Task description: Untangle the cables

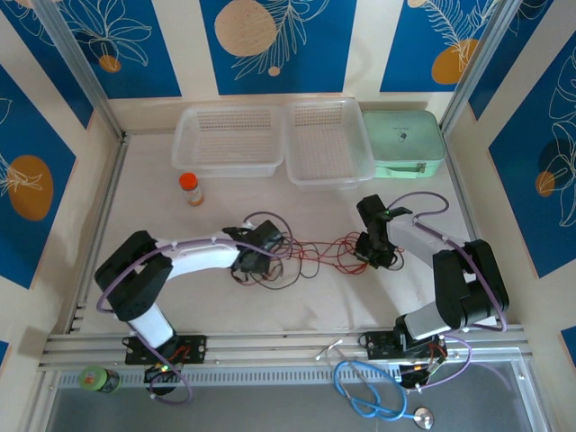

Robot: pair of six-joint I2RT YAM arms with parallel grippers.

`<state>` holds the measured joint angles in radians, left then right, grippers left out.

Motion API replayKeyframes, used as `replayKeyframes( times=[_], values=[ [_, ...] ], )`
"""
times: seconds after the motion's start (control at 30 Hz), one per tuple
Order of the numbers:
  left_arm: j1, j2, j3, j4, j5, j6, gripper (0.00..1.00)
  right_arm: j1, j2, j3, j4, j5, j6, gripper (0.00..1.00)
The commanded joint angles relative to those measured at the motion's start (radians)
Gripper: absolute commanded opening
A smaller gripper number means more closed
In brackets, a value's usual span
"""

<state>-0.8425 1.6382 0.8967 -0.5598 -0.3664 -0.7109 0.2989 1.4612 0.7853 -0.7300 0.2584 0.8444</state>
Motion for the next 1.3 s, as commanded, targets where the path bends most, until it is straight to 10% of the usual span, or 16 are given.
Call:
replayKeyframes(
  times=[0.0, 0.43, 0.73, 1.0, 1.27],
  values=[
    [0.059, -0.031, -0.036, -0.184, -0.122, -0.006, 0.78, -0.001, -0.034, 0.019, -0.039, 0.008, -0.031, 0.14],
    [0.091, -0.059, 0.125, -0.271, -0.235, 0.128, 0.8, 0.104, -0.064, 0.019, -0.113, 0.007, -0.067, 0.37],
    [0.086, -0.22, 0.148, -0.205, 0.032, 0.313, 0.8, 0.076, -0.258, 0.045, -0.128, -0.17, -0.073, 0.68],
    [0.02, -0.201, 0.249, -0.247, 0.199, 0.334, 0.78, -0.015, -0.348, 0.007, -0.129, -0.233, -0.023, 0.64],
    [-0.134, 0.127, 0.533, -0.178, 0.275, 0.433, 0.78, -0.095, -0.345, -0.118, -0.034, -0.228, 0.046, 0.55]
  ],
)
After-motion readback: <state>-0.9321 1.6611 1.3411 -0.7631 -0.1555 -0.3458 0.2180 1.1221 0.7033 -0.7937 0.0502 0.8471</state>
